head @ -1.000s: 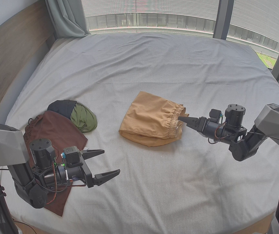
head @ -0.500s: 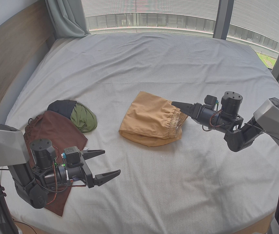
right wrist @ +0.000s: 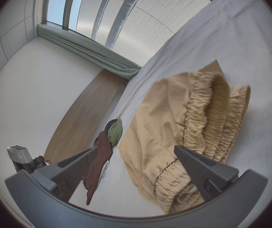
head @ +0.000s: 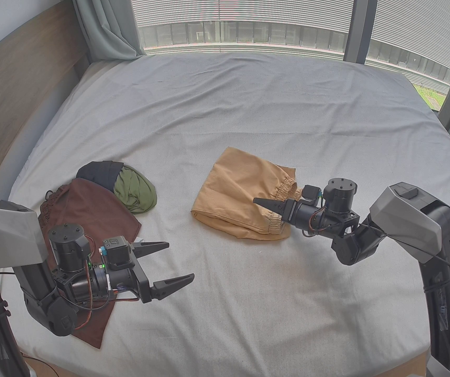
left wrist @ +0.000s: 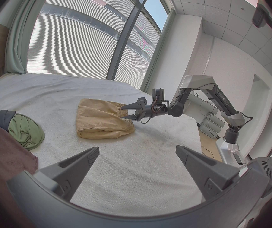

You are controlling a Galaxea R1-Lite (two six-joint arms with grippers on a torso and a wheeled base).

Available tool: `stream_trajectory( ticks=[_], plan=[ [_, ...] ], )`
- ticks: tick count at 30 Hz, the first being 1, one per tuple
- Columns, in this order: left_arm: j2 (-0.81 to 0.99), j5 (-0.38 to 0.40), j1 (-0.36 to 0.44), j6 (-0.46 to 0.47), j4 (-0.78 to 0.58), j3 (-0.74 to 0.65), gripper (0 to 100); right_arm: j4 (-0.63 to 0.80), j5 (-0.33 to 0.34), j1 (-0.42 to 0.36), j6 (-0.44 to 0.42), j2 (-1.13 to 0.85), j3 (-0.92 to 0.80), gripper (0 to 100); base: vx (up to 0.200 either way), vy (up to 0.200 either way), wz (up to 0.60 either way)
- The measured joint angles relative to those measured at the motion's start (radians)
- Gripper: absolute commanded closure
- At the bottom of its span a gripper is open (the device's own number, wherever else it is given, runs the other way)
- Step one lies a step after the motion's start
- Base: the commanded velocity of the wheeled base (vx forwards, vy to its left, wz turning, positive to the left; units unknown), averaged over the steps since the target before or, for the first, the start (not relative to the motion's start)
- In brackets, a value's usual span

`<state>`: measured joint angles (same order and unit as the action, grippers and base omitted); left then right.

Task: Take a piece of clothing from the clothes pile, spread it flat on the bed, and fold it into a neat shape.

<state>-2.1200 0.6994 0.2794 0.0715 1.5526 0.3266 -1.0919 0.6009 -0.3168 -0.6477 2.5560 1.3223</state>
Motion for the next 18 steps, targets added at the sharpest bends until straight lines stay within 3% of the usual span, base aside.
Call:
stream_trajectory(
  ticks=[11,18],
  plan=[
    [0.000,0.000,0.000,-0.001,0.000,-0.001,0,-0.029,0.000,-0.005,0.009,0.052,-0.001,0,0.000,0.000,0.00],
    [0.007,0.000,0.000,-0.005,0.000,-0.001,0,-0.043,-0.003,-0.006,0.008,-0.029,-0.060,0,0.000,0.000,0.00]
  ],
)
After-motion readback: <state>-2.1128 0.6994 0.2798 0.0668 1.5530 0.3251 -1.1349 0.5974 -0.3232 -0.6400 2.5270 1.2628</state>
